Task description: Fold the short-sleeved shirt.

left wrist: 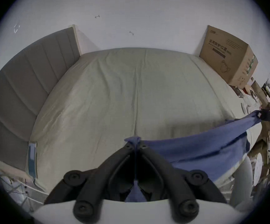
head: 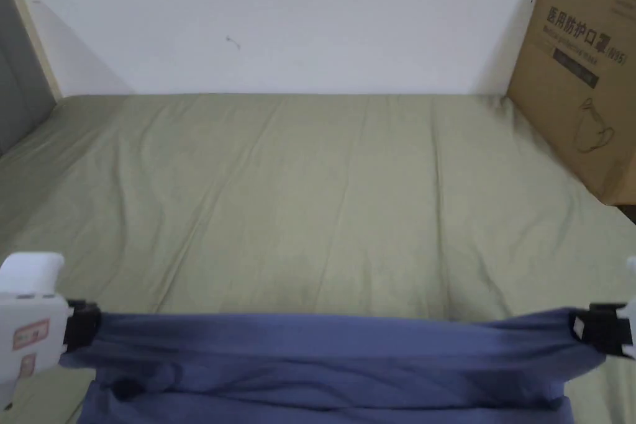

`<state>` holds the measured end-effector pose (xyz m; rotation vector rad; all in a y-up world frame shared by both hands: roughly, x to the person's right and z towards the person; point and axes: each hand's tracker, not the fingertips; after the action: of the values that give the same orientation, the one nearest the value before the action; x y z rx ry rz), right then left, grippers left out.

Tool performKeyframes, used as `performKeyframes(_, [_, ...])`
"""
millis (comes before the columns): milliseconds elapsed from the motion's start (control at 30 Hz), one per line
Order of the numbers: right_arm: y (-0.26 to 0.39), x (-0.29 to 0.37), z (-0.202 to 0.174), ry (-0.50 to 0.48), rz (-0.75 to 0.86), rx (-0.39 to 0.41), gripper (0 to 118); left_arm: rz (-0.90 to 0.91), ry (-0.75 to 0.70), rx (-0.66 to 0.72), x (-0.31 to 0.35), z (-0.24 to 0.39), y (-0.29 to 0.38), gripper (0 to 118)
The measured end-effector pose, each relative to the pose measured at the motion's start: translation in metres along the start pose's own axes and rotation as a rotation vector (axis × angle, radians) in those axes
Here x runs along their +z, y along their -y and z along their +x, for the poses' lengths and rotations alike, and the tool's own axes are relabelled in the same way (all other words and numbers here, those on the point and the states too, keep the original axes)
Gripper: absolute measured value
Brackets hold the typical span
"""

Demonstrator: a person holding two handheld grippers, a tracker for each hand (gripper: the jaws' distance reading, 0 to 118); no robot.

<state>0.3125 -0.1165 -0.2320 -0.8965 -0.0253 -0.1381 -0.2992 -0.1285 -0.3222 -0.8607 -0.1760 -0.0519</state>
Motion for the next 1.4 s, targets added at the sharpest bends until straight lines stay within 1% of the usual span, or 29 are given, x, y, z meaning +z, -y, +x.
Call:
performKeyframes(100, [0.051, -0.003, 0.001, -0.006, -0.094, -0.011, 2, -0.067, -0.010, -0.004, 0.000, -0.004, 0.044, 0])
performKeyframes(133, [0.068, -0.008, 0.004, -0.002, -0.124, -0.054, 2, -0.094, -0.002, 0.011, -0.003, -0.003, 0.060, 0])
performKeyframes(200, [0.097, -0.022, 0.008, 0.001, -0.183, -0.107, 2, -0.149, 0.020, 0.067, -0.014, -0.007, 0.083, 0])
performKeyframes(267, [0.118, -0.032, 0.008, 0.005, -0.187, -0.099, 2, -0.173, 0.008, 0.071, -0.022, -0.002, 0.102, 0])
performKeyframes(333, [0.131, -0.039, 0.008, 0.007, -0.205, -0.126, 2, -0.185, -0.005, 0.075, -0.030, -0.003, 0.114, 2])
performKeyframes(367, [0.132, -0.038, 0.006, 0.010, -0.185, -0.139, 2, -0.183, -0.004, 0.075, -0.032, -0.005, 0.115, 10])
performKeyframes(400, [0.133, -0.037, 0.006, 0.009, -0.165, -0.158, 3, -0.177, -0.007, 0.083, -0.030, -0.001, 0.117, 25])
performKeyframes(433, [0.131, -0.036, 0.006, 0.006, -0.158, -0.160, 10, -0.173, -0.032, 0.091, -0.030, -0.001, 0.117, 44])
performKeyframes(467, [0.129, -0.035, 0.008, 0.011, -0.151, -0.161, 31, -0.167, -0.046, 0.089, -0.030, -0.002, 0.118, 70])
performKeyframes(500, [0.127, -0.033, 0.008, 0.015, -0.146, -0.159, 50, -0.157, -0.084, 0.077, -0.028, -0.003, 0.116, 87])
performKeyframes(533, [0.123, -0.031, 0.006, 0.022, -0.148, -0.151, 57, -0.157, -0.095, 0.085, -0.021, -0.002, 0.115, 96])
performKeyframes(567, [0.121, -0.027, 0.003, 0.034, -0.143, -0.131, 57, -0.151, -0.099, 0.088, -0.017, -0.002, 0.113, 99])
performKeyframes(633, [0.112, -0.017, -0.005, 0.061, -0.120, -0.077, 57, -0.090, -0.080, 0.126, -0.001, -0.002, 0.106, 99])
performKeyframes(733, [0.096, -0.003, -0.021, 0.038, -0.068, -0.033, 57, -0.032, -0.032, 0.188, 0.018, -0.001, 0.093, 99])
performKeyframes(800, [0.085, 0.002, -0.036, 0.001, -0.026, -0.006, 57, -0.013, 0.017, 0.231, 0.025, -0.004, 0.085, 98])
performKeyframes(833, [0.080, 0.003, -0.046, -0.005, -0.008, 0.010, 56, -0.002, 0.060, 0.244, 0.028, -0.003, 0.083, 94])
performKeyframes(867, [0.076, 0.002, -0.052, -0.011, 0.009, 0.028, 48, 0.011, 0.094, 0.253, 0.030, -0.001, 0.082, 75])
performKeyframes(900, [0.073, 0.000, -0.063, -0.015, 0.026, 0.041, 33, 0.012, 0.094, 0.256, 0.030, 0.000, 0.083, 47])
performKeyframes(933, [0.072, -0.004, -0.074, -0.013, 0.043, 0.042, 9, 0.006, 0.084, 0.249, 0.025, -0.001, 0.085, 13])
performKeyframes(967, [0.072, -0.008, -0.082, -0.016, 0.047, 0.030, 0, -0.001, 0.060, 0.241, 0.022, 0.002, 0.090, 0])
performKeyframes(1033, [0.072, -0.021, -0.096, -0.089, 0.030, 0.017, 0, -0.048, 0.047, 0.236, 0.015, 0.003, 0.098, 0])
performKeyframes(1133, [0.076, -0.037, -0.113, -0.110, 0.006, 0.029, 0, -0.049, 0.068, 0.295, 0.011, -0.005, 0.111, 0])
performKeyframes(1167, [0.076, -0.040, -0.118, -0.114, 0.004, 0.031, 0, -0.047, 0.063, 0.321, 0.012, -0.009, 0.113, 8])
performKeyframes(1200, [0.076, -0.043, -0.123, -0.126, -0.002, 0.036, 0, -0.048, 0.067, 0.340, 0.017, -0.010, 0.113, 37])
performKeyframes(1233, [0.075, -0.048, -0.126, -0.148, -0.017, 0.047, 0, -0.057, 0.075, 0.360, 0.017, -0.016, 0.113, 82])
performKeyframes(1267, [0.074, -0.050, -0.128, -0.152, -0.017, 0.051, 0, -0.079, 0.098, 0.379, 0.015, -0.020, 0.115, 117])
performKeyframes(1300, [0.072, -0.052, -0.132, -0.157, -0.022, 0.061, 0, -0.084, 0.127, 0.412, 0.013, -0.024, 0.118, 117])
performKeyframes(1333, [0.070, -0.054, -0.136, -0.160, -0.028, 0.077, 0, -0.001, 0.186, 0.462, 0.008, -0.037, 0.120, 112])
performKeyframes(1400, [0.069, -0.058, -0.142, -0.163, -0.032, 0.088, 0, -0.007, 0.247, 0.504, 0.000, -0.045, 0.120, 113])
